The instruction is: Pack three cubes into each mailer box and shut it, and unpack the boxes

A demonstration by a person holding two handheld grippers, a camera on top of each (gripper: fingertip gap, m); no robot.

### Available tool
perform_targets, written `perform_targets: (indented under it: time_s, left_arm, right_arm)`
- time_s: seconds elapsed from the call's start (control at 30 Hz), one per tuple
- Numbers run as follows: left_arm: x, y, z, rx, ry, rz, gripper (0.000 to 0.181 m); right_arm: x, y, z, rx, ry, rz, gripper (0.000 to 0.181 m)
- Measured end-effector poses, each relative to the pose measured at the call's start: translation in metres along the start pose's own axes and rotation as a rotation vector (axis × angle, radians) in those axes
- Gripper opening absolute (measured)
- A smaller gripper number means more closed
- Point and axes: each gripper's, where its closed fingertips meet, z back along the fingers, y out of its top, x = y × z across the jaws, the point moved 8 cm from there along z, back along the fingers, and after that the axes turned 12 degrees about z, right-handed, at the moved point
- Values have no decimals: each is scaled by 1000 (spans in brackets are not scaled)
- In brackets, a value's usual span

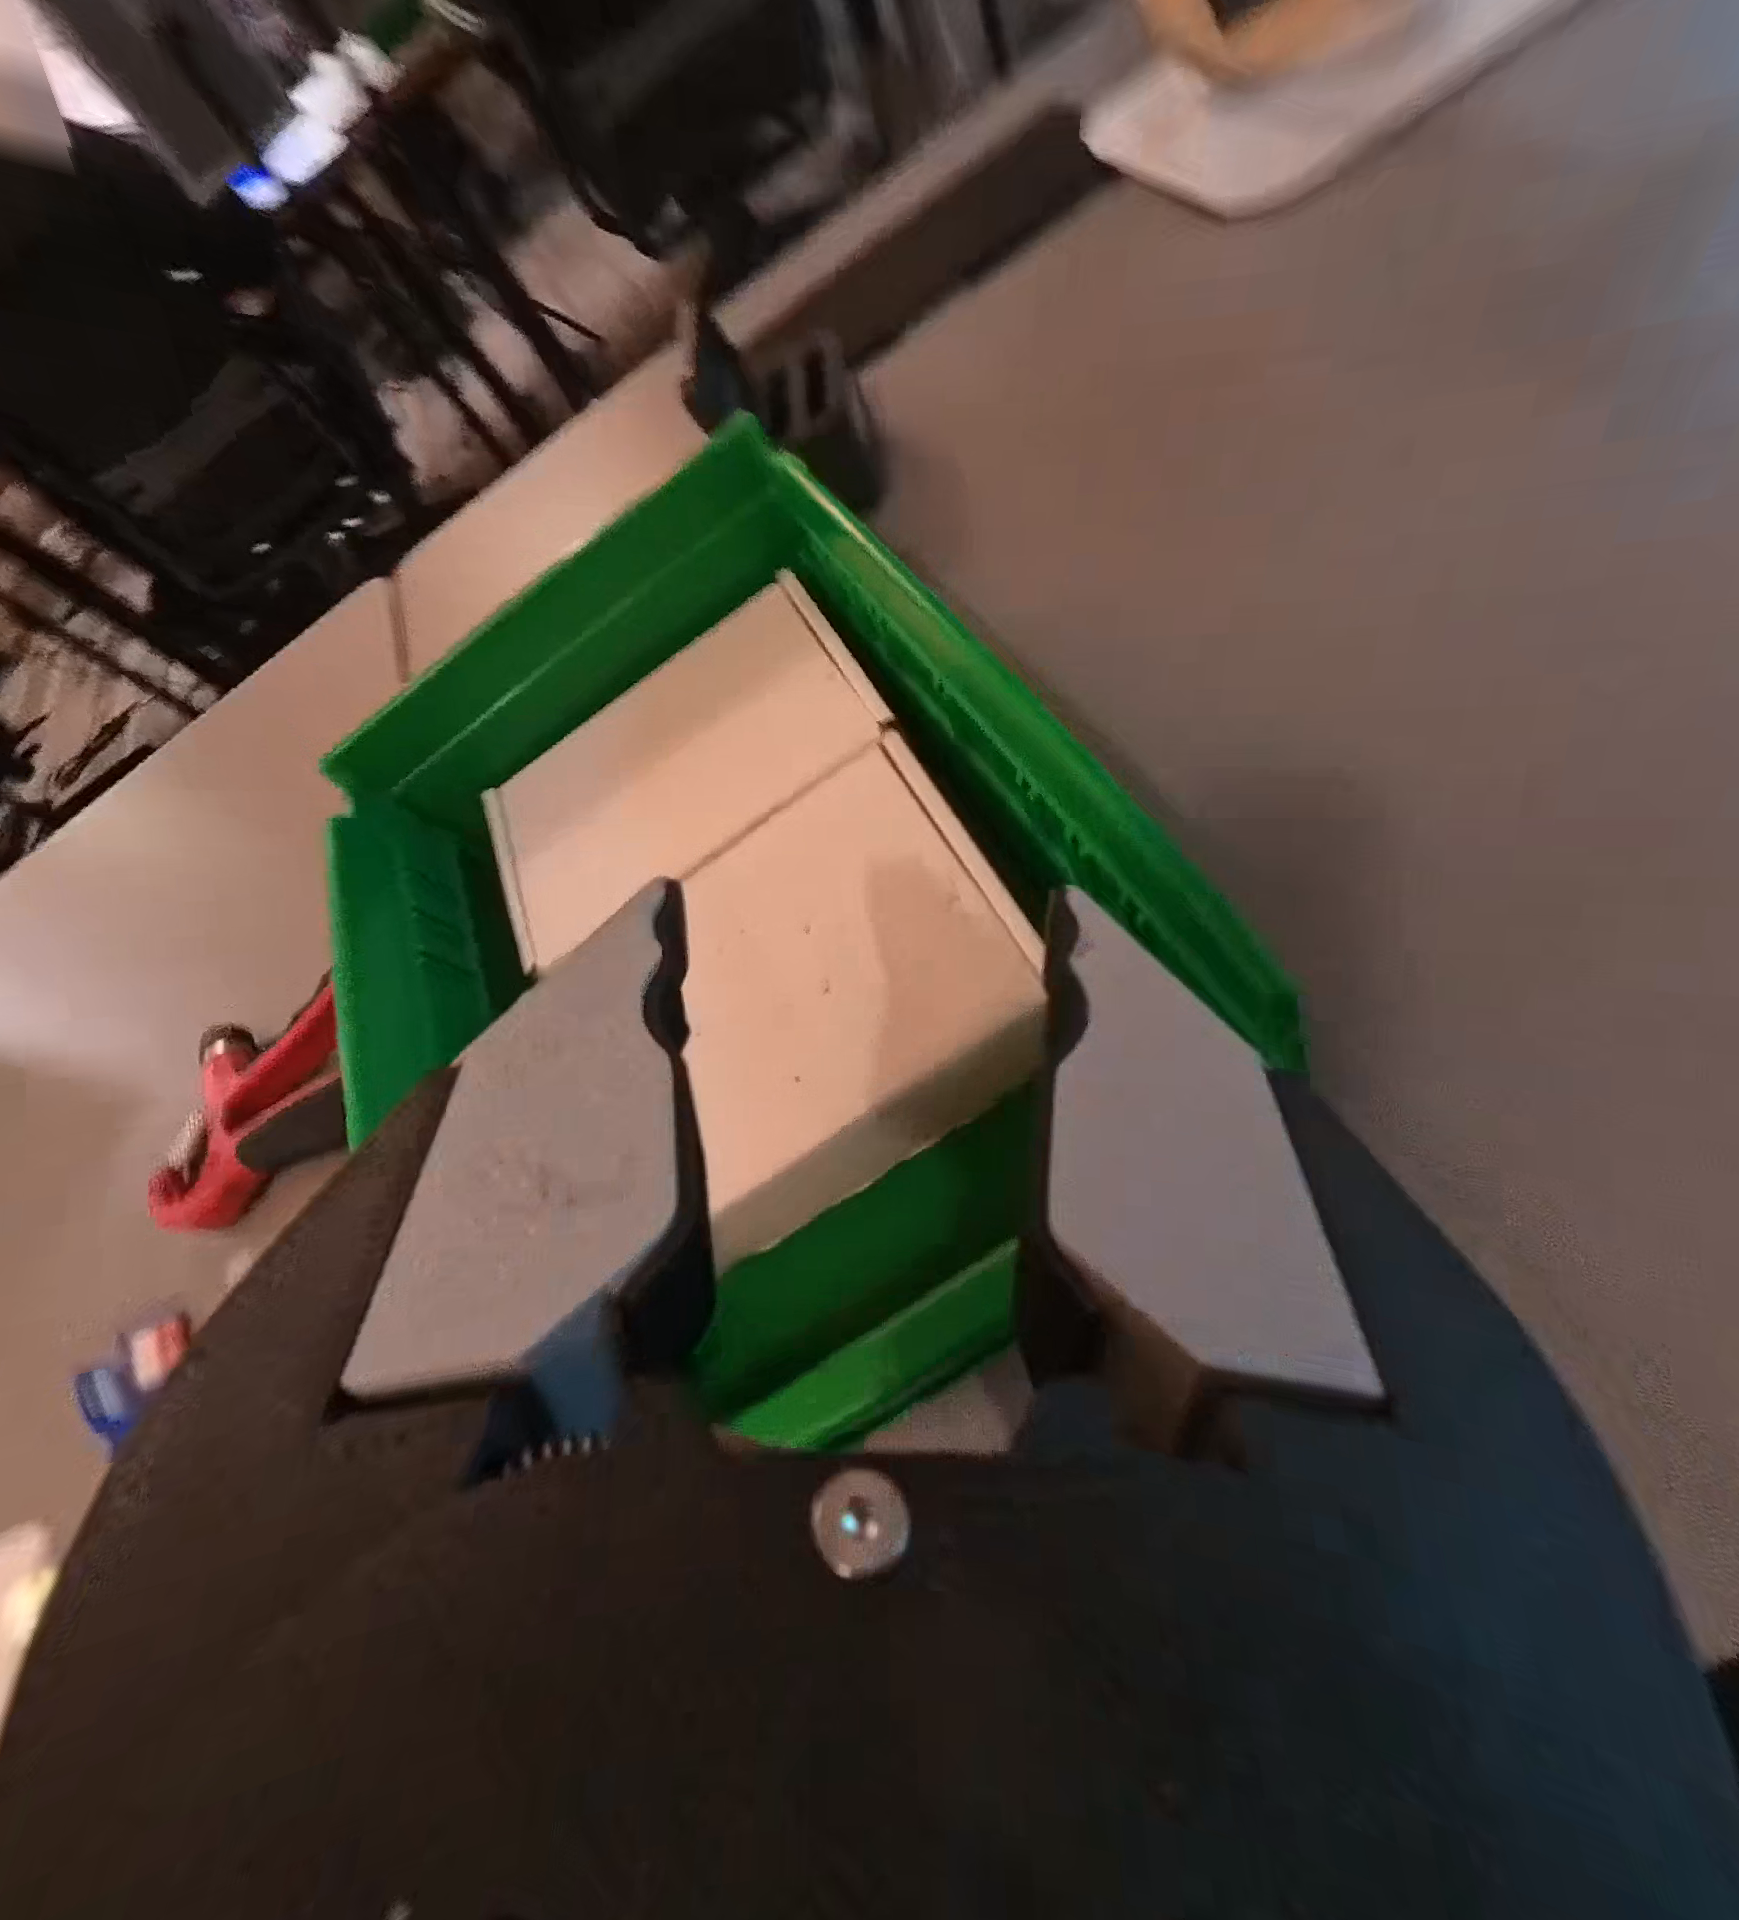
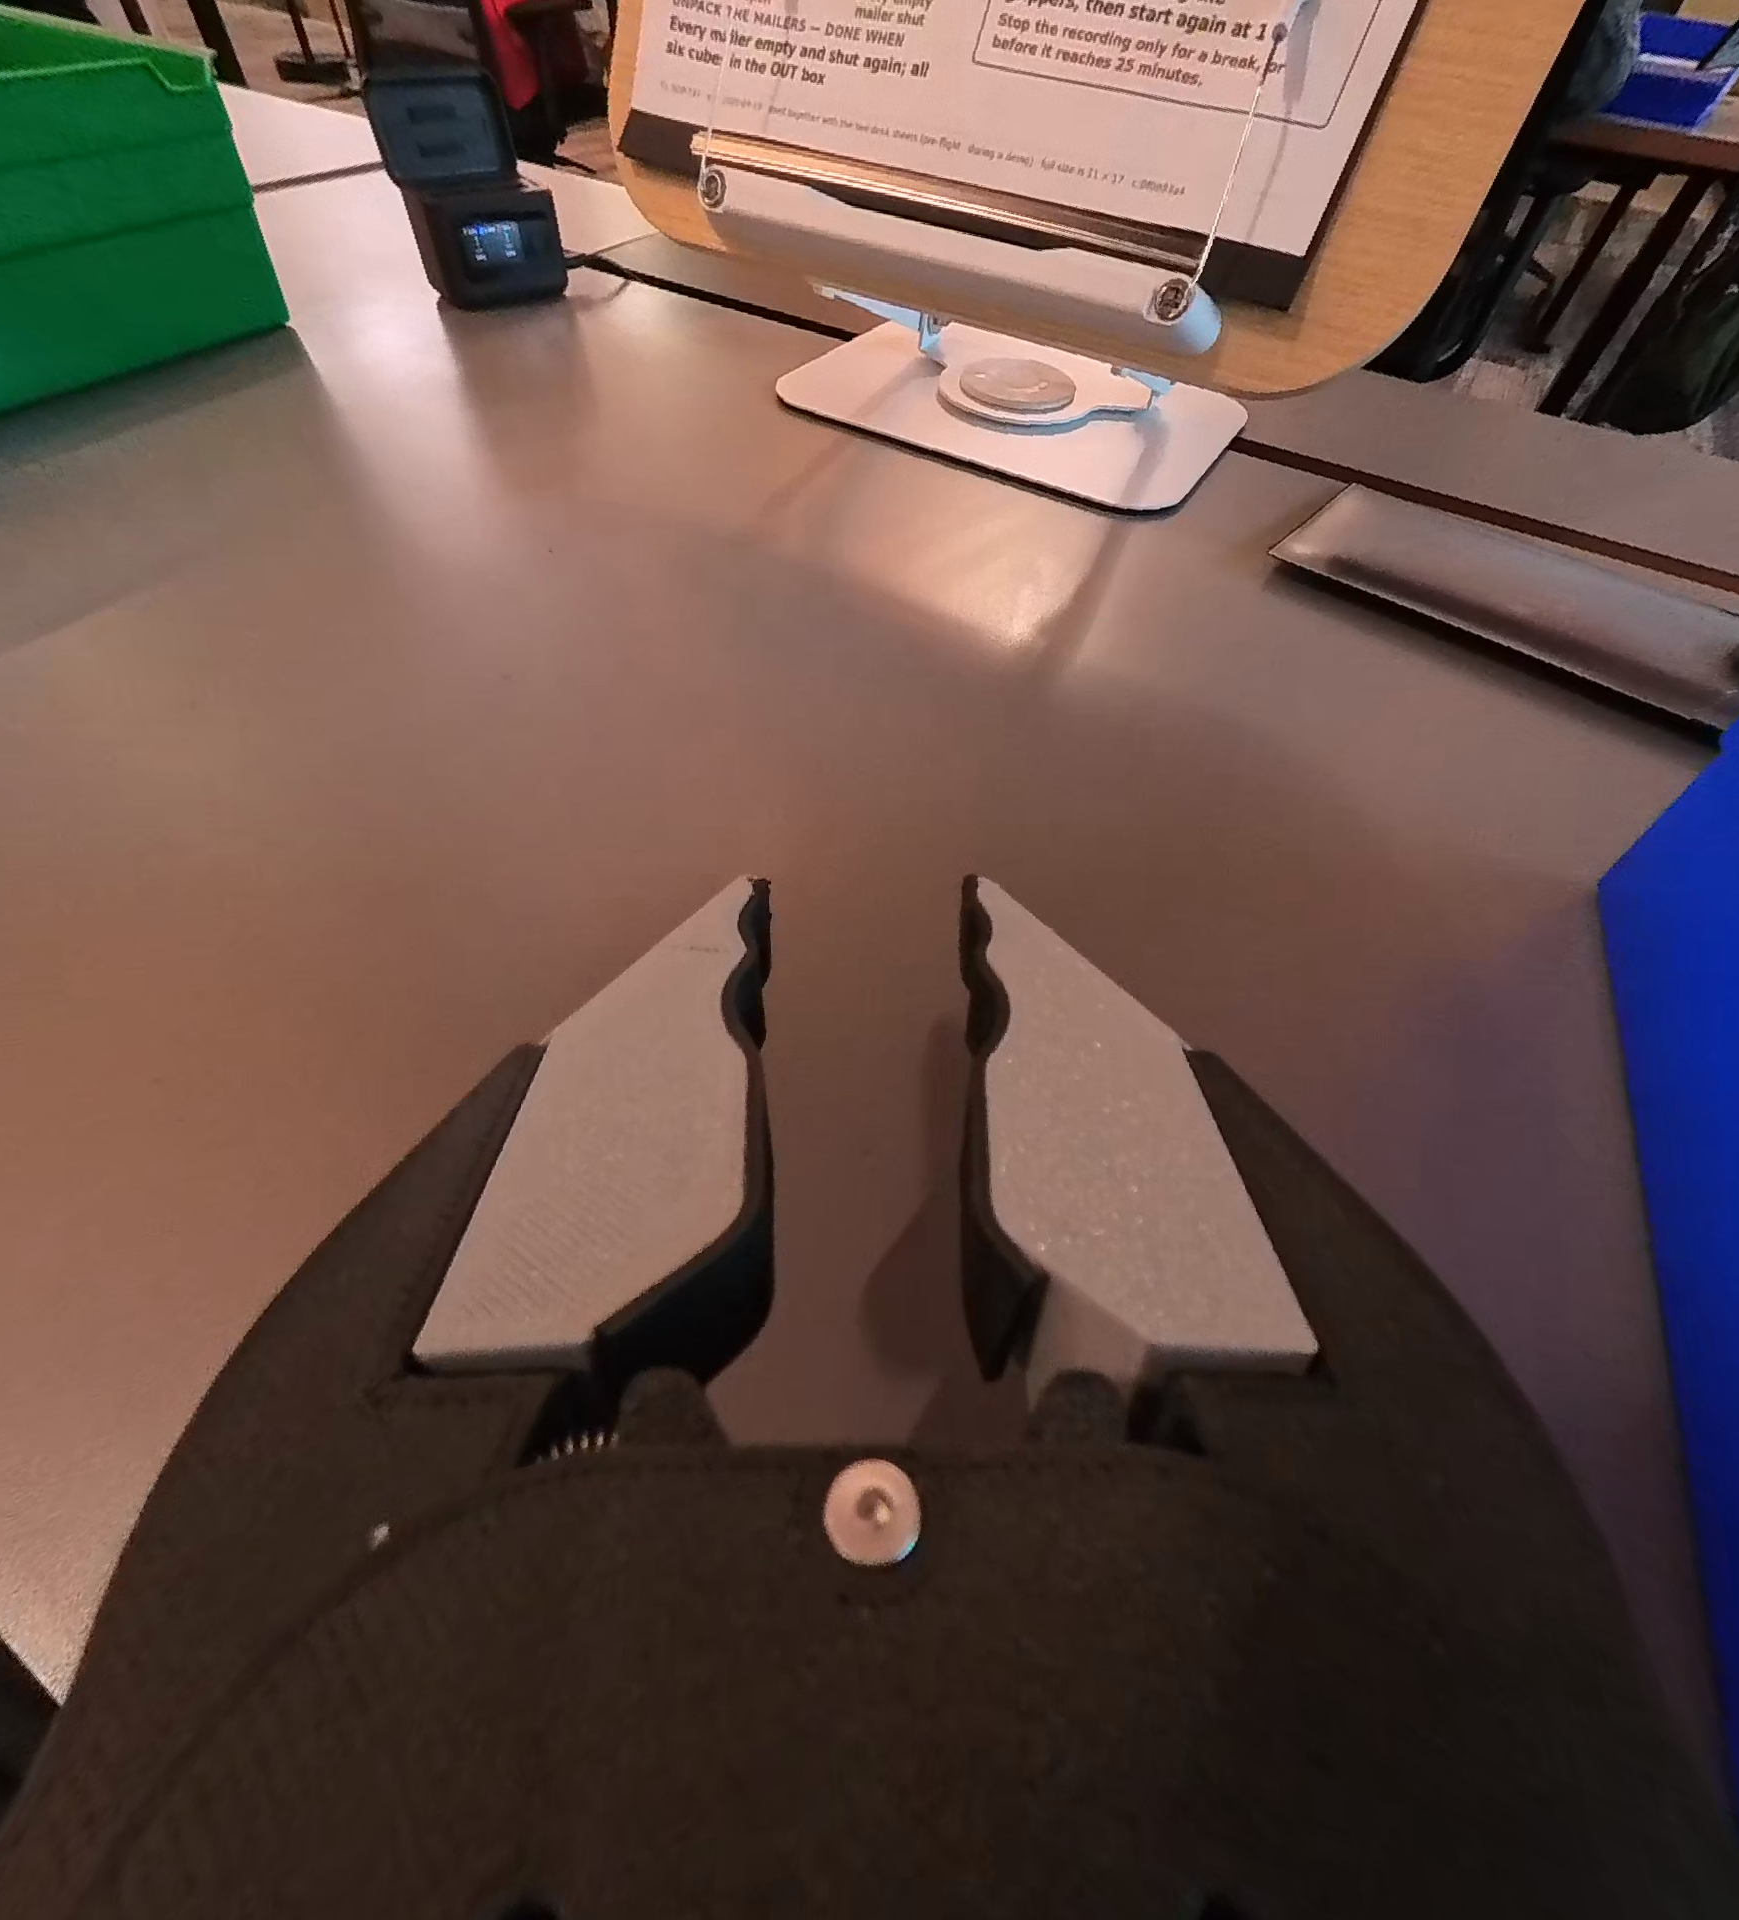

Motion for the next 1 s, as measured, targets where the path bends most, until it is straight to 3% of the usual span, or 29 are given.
perform_targets:
  time_s: [0.1,0.23,0.47,0.53,0.73,1.0]
  left_arm:
    - [-2,-7,-16,-135,-146,-213,71]
    - [-11,-28,-32,-341,-220,-359,70]
    - [-17,-46,-64,-528,-89,-606,101]
    - [-22,-53,-77,-601,-15,-654,96]
    - [-29,-51,-85,-541,-40,-653,90]
    - [-29,-53,-66,-504,35,-741,63]
  right_arm:
    - [0,0,0,-1,-1,0,34]
    - [0,0,0,-5,-4,3,34]
    - [-1,0,-2,-18,-13,19,34]
    - [-2,0,-2,-21,-13,22,34]
    - [-2,0,-2,-24,-10,24,34]
    - [-2,0,-2,-22,-5,23,34]
